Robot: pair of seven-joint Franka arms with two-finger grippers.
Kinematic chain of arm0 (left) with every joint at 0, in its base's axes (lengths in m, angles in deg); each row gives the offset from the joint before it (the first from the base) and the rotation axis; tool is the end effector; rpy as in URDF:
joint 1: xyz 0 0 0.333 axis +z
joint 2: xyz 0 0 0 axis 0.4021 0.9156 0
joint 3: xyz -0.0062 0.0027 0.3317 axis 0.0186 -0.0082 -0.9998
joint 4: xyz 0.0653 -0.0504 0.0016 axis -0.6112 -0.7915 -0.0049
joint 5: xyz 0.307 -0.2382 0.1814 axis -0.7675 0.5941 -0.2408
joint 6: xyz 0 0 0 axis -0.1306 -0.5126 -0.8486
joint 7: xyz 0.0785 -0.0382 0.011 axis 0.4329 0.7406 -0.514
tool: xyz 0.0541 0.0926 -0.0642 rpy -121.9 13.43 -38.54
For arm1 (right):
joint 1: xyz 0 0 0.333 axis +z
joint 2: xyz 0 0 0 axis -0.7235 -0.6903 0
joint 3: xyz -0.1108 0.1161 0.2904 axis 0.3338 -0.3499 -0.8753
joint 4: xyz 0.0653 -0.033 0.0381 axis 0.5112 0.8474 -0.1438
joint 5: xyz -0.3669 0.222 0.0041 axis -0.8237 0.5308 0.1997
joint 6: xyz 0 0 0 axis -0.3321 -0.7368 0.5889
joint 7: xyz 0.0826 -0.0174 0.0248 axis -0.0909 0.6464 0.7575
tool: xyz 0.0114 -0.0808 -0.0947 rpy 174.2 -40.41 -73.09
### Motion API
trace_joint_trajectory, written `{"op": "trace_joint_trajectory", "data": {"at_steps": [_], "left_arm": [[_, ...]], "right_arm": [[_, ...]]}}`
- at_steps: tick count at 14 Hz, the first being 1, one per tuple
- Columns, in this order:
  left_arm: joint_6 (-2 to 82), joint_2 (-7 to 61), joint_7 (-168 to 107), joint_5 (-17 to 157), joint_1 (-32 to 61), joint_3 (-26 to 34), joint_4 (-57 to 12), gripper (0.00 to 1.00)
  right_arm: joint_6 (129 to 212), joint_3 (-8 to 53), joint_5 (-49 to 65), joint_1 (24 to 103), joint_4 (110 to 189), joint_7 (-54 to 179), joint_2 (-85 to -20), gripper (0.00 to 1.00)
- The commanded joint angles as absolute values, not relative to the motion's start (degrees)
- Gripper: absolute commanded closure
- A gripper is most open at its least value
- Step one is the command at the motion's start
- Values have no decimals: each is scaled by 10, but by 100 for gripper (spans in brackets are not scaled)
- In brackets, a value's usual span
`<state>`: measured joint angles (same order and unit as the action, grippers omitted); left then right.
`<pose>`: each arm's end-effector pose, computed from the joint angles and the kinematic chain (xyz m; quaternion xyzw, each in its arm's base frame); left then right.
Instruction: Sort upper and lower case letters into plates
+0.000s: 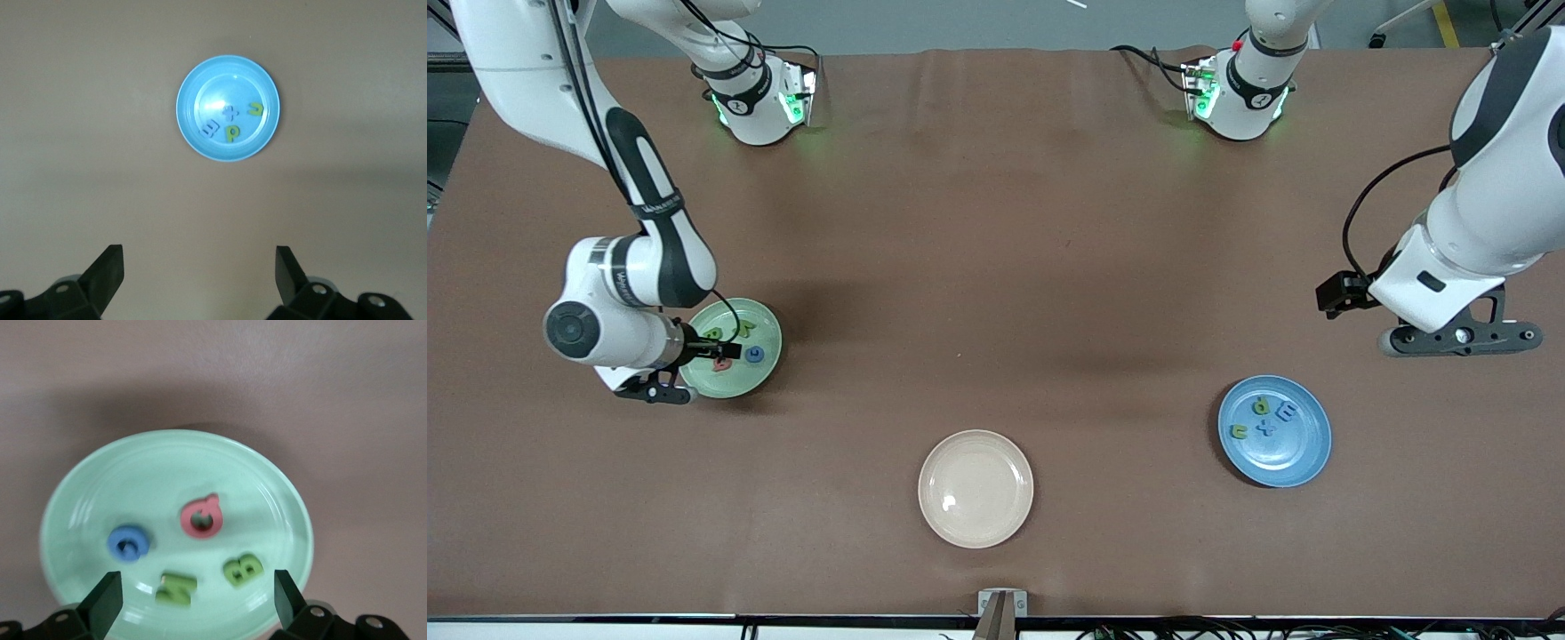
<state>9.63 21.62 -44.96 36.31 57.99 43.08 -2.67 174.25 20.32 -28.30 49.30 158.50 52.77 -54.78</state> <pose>0.6491 -0.1126 0.5664 -0.9970 0.0037 0.0178 0.0753 0.6328 0.0002 0.2208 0.9907 -0.0429 -0.1285 0.0157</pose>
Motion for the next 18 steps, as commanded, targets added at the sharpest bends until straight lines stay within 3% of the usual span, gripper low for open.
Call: {"op": "trace_joint_trajectory", "data": {"at_steps": [1,4,6,11,18], "left_arm": [[92,112,-386,489,460,216,-30,0],[91,30,-357,620,338,13,-88,0],[89,-20,-346,628,277,-46,-138,0],[88,-95,-306,623,217,-111,-206,0],[102,-103,-304,583,221,-90,-209,0]], "right_arm": [[1608,198,-286,483,1494,556,-528,0],[1513,198,-291,485,1396,556,-528,0],[1476,198,-292,486,1356,557,-513,0],[1443,198,-293,482,1340,556,-456,0],[1404,196,-283,479,1340,556,-433,0]]}}
